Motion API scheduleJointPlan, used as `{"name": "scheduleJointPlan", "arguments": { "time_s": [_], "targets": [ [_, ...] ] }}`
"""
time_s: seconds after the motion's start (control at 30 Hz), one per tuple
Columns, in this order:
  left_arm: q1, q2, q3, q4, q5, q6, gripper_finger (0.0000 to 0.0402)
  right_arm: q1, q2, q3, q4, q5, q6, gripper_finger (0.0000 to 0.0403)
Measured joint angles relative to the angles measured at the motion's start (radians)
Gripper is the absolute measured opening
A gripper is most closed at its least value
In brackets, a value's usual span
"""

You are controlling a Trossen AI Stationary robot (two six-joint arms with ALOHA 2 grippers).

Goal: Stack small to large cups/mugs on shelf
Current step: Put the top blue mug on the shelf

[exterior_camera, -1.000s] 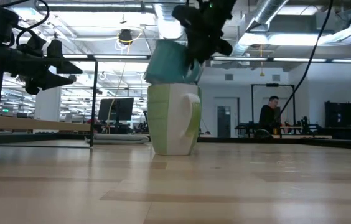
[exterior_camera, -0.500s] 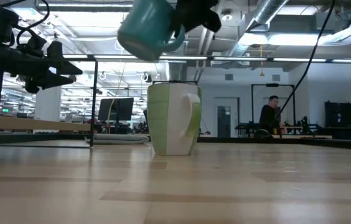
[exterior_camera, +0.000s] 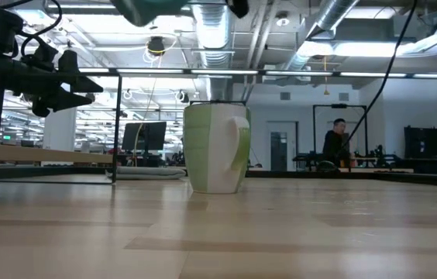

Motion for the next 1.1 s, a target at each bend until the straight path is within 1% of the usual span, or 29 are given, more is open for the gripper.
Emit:
{"name": "scheduleJointPlan", "arguments": {
  "time_s": [0.07, 0.13, 0.2, 0.27, 0.3, 0.37, 0.4, 0.47, 0.53, 0.57, 0.6, 0.67, 0.73, 0.77, 0.83, 0.87, 0.93, 1.0, 1.07, 1.1],
  "targets": [
    [0.000, 0.002, 0.000, 0.000, 0.002, 0.000, 0.0261, 0.004, 0.027, -0.002, 0.005, -0.010, 0.004, 0.0102],
    [0.000, 0.002, 0.000, 0.000, 0.003, 0.000, 0.0261, 0.010, 0.065, -0.002, 0.089, -0.034, 0.003, 0.0102],
    [-0.003, 0.012, 0.000, 0.002, 0.012, -0.002, 0.0261, 0.022, 0.102, -0.002, 0.085, -0.051, 0.004, 0.0102],
    [-0.007, 0.011, 0.000, 0.001, 0.011, -0.012, 0.0261, 0.033, 0.131, 0.005, 0.124, -0.079, -0.005, 0.0102],
    [-0.007, 0.013, 0.000, 0.003, 0.015, -0.013, 0.0261, 0.039, 0.147, 0.011, 0.107, -0.082, -0.006, 0.0102],
    [-0.013, 0.029, 0.000, 0.001, 0.024, -0.015, 0.0261, 0.050, 0.181, 0.043, 0.124, -0.087, -0.007, 0.0102],
    [-0.013, 0.025, 0.000, 0.003, 0.017, -0.023, 0.0261, 0.055, 0.188, 0.056, 0.099, -0.091, -0.009, 0.0102],
    [-0.017, 0.047, 0.001, 0.006, 0.041, -0.026, 0.0261, 0.061, 0.214, 0.087, 0.031, -0.086, -0.017, 0.0102],
    [-0.018, 0.044, 0.000, 0.006, 0.033, -0.031, 0.0261, 0.061, 0.243, 0.118, 0.059, -0.081, -0.042, 0.0102],
    [-0.018, 0.049, 0.001, 0.011, 0.044, -0.033, 0.0261, 0.059, 0.258, 0.132, 0.020, -0.077, -0.046, 0.0102],
    [-0.023, 0.069, 0.002, 0.008, 0.051, -0.032, 0.0261, 0.059, 0.278, 0.153, 0.006, -0.075, -0.046, 0.0102],
    [-0.025, 0.062, 0.000, 0.005, 0.031, -0.039, 0.0261, 0.057, 0.306, 0.186, 0.007, -0.079, -0.053, 0.0102],
    [-0.028, 0.085, 0.001, 0.005, 0.048, -0.041, 0.0261, 0.053, 0.343, 0.218, -0.035, -0.075, -0.065, 0.0102],
    [-0.030, 0.086, 0.000, 0.004, 0.045, -0.038, 0.0261, 0.051, 0.359, 0.236, -0.008, -0.079, -0.073, 0.0102],
    [-0.028, 0.084, 0.001, 0.014, 0.050, -0.037, 0.0261, 0.050, 0.386, 0.258, -0.047, -0.085, -0.076, 0.0102],
    [-0.030, 0.098, 0.001, 0.008, 0.054, -0.035, 0.0261, 0.050, 0.407, 0.276, -0.055, -0.083, -0.076, 0.0102],
    [-0.029, 0.088, -0.001, 0.012, 0.040, -0.040, 0.0261, 0.048, 0.435, 0.303, -0.045, -0.102, -0.077, 0.0102],
    [-0.032, 0.102, 0.000, 0.029, 0.052, -0.039, 0.0261, 0.045, 0.460, 0.327, -0.083, -0.104, -0.077, 0.0102],
    [-0.033, 0.090, -0.003, 0.033, 0.042, -0.039, 0.0261, 0.043, 0.481, 0.353, -0.064, -0.117, -0.078, 0.0102],
    [-0.032, 0.089, -0.002, 0.048, 0.042, -0.038, 0.0261, 0.043, 0.486, 0.361, -0.090, -0.116, -0.081, 0.0102]
  ]
}}
